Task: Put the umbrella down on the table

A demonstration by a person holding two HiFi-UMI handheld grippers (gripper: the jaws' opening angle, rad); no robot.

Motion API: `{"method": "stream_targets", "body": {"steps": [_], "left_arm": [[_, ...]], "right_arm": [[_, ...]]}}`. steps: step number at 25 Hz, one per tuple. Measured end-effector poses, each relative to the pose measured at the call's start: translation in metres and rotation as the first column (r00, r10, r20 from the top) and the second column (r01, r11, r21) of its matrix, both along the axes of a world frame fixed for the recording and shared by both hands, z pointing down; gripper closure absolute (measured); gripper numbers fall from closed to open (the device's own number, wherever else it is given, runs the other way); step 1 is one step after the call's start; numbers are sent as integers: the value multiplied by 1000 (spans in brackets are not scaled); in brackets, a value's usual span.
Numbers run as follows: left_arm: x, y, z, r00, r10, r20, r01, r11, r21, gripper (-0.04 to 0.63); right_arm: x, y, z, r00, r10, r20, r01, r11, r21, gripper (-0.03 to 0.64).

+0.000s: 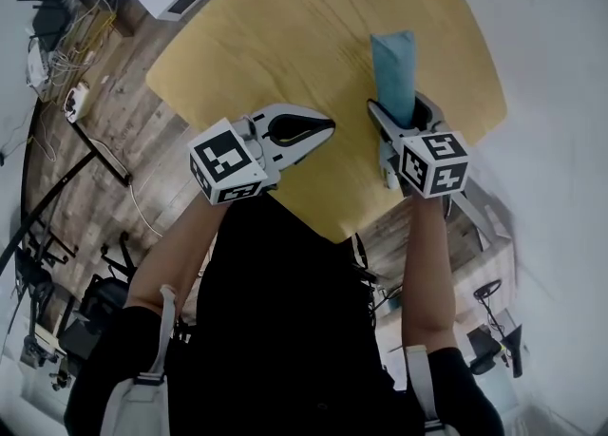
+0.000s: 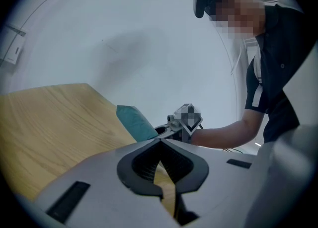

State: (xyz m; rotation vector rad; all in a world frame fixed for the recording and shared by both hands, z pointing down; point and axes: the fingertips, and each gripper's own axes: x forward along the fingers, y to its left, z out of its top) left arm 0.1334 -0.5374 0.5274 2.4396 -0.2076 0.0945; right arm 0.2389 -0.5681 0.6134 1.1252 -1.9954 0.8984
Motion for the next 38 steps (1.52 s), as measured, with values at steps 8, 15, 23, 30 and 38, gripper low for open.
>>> {"method": "stream_targets", "body": {"steps": [8,15,23,30,38], "left_arm": [[-3,-4,9,1000,7,-18,-7,1000,-20,583],[-8,-3,13,1000,1,-12,-1,1000,-20,583],[-18,5,15,1000,-14,-9,14,1000,-9,583],[-20,17,-9,1000,14,-23,-13,999,51,583],[-22,28,-56,999,23,-33,-18,990,139,583]], "right_arm": [[-4,-3,20,999,2,-46,-4,999,-35,330],[-4,1,33,997,11,-78,-15,998,-57,330],[-2,2,40,996,34,-81,-40,997,-72,328],[-3,3,37,993,60,-105,-65,997,-45,325],[10,30,34,989,128,-71,-131,991,-32,324]]}}
